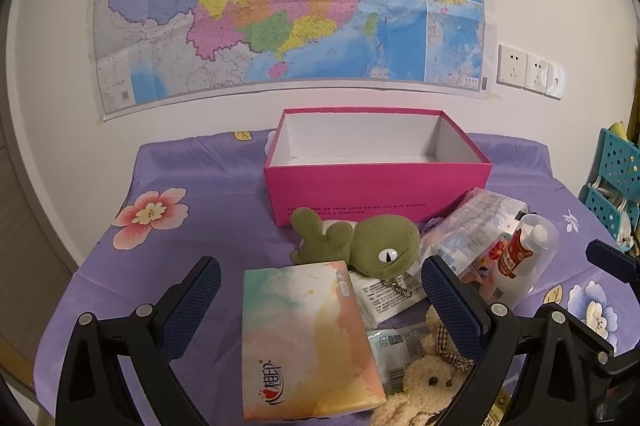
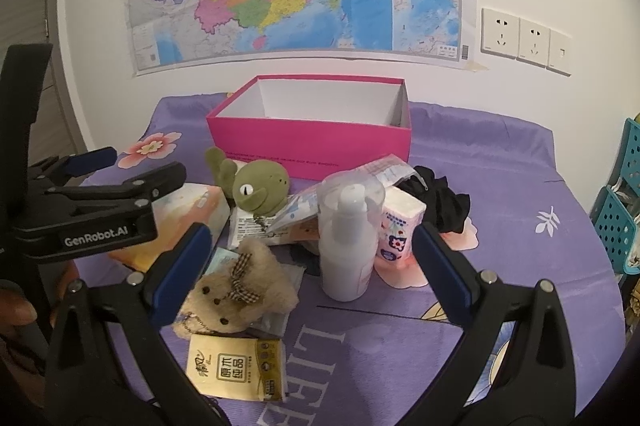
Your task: Organize soft objects
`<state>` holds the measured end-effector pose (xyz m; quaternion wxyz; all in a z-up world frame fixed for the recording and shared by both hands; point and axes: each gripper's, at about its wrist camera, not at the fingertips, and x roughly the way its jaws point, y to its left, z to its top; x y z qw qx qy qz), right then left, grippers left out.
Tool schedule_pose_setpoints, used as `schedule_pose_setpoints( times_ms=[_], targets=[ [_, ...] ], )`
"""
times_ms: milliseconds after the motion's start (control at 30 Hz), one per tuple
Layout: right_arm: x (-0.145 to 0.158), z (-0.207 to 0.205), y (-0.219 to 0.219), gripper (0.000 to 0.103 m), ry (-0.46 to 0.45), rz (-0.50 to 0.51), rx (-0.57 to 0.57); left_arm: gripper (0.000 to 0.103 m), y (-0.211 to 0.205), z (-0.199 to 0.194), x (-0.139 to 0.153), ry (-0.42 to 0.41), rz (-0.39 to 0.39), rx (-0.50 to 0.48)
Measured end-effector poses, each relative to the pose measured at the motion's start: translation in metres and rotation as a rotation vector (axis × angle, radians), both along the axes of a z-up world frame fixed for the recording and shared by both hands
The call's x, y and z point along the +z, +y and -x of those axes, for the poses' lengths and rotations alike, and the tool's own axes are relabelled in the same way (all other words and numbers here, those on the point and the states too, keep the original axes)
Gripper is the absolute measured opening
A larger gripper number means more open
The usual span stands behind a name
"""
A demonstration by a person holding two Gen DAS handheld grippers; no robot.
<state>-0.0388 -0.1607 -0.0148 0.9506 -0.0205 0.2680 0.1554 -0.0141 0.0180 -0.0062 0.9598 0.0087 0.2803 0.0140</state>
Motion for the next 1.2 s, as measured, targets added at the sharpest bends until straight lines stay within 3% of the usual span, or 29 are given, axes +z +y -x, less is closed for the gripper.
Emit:
schedule_pose_setpoints(
  times_ms=[500,800,867,1067,1133,1167,1200],
  targets=[
    [-0.007,0.001,0.002,0.100,0.032,-0.019,0.055,0.102,0.000,0.002,-0.008,0.021,-0.006,-0.021],
    [-0.025,-0.006,0.009,0.074,0.139,-0.038,0.158,0.102,0.018,0.014,-0.023,0.119,0.109,-0.220],
    [-0.032,-0.011,0.010,0.069,0.178,-0.045,0.171,0.101,0.018,0.021,-0.027,0.130,0.107,-0.259],
    [-0.050,-0.026,0.017,0.068,0.277,-0.053,0.210,0.092,0.008,0.032,-0.045,0.233,0.125,-0.377],
    [-0.055,-0.029,0.020,0.066,0.294,-0.046,0.224,0.092,0.004,0.037,-0.047,0.231,0.103,-0.399],
    [-0.057,-0.030,0.021,0.063,0.302,-0.047,0.233,0.092,0.000,0.041,-0.047,0.235,0.095,-0.421],
    [-0.058,-0.031,0.020,0.052,0.310,-0.051,0.239,0.092,0.001,0.041,-0.046,0.240,0.096,-0.432]
  ],
)
